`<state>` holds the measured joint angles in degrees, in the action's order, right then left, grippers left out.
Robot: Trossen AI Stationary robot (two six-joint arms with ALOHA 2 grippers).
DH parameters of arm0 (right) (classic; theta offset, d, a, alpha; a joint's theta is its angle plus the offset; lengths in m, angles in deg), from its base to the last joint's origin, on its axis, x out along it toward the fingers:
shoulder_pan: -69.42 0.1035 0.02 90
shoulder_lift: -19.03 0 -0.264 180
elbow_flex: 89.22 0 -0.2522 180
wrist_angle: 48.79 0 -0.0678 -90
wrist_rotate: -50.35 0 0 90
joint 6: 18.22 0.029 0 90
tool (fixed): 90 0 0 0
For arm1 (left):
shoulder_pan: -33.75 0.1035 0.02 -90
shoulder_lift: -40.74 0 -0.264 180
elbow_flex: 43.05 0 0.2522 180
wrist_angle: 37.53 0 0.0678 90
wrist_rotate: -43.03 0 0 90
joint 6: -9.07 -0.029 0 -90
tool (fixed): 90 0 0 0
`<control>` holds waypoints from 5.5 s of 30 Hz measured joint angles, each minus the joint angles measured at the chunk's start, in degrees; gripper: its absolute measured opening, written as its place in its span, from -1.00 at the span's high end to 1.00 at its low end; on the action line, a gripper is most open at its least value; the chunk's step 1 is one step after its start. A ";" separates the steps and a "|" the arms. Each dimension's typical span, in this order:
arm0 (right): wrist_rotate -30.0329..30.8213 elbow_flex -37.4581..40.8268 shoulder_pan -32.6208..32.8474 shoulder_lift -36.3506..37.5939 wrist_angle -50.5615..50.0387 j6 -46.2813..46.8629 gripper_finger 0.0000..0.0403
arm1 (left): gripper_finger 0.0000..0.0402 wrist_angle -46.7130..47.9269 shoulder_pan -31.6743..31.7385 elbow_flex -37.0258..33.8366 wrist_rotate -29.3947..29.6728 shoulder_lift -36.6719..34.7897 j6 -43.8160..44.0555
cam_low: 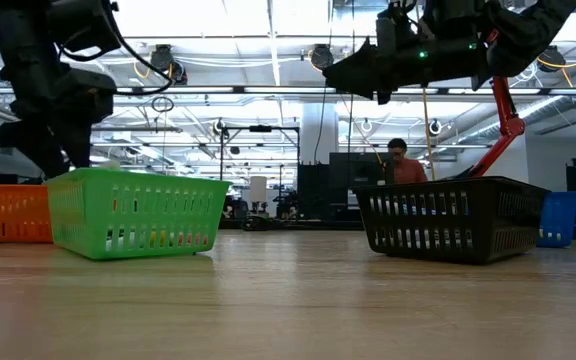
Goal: Pick & Place Markers
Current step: Return to Home Position
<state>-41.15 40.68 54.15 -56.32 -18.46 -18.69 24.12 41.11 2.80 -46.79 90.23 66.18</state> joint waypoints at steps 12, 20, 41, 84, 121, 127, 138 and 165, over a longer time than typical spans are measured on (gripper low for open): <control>-0.02 -0.02 0.00 0.02 -0.83 -0.30 0.16 | -0.40 -0.19 0.00 0.00 0.35 0.01 -8.52; -0.02 -0.02 0.00 0.02 -1.04 -0.39 0.16 | -0.42 -25.90 -5.65 0.04 -14.31 0.07 -24.43; -0.02 -0.04 0.00 0.02 -1.08 0.22 0.16 | -0.43 -30.00 -21.57 0.00 -9.24 17.82 -20.27; -0.02 -0.13 -0.11 6.65 -7.70 -1.17 0.16 | -0.40 -34.55 -14.29 0.02 6.35 -14.72 -55.75; 11.94 24.41 -1.66 52.86 -28.00 2.88 0.16 | -0.40 -31.03 -7.04 -16.90 22.40 -42.39 -55.45; 11.93 29.47 -1.66 62.47 -28.07 4.36 0.16 | -0.37 -25.86 -5.41 -17.00 22.39 -49.13 -55.53; 8.87 35.23 -0.92 71.74 -28.12 5.37 0.16 | -0.36 -22.94 -3.95 -17.42 22.44 -49.19 -53.32; 4.66 35.50 26.25 72.24 -24.93 5.30 0.16 | -0.36 -23.56 -3.95 -17.38 22.87 -49.19 -53.75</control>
<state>-36.48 76.17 80.40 15.92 -43.40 -13.39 0.56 37.16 -14.57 -23.92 41.04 12.42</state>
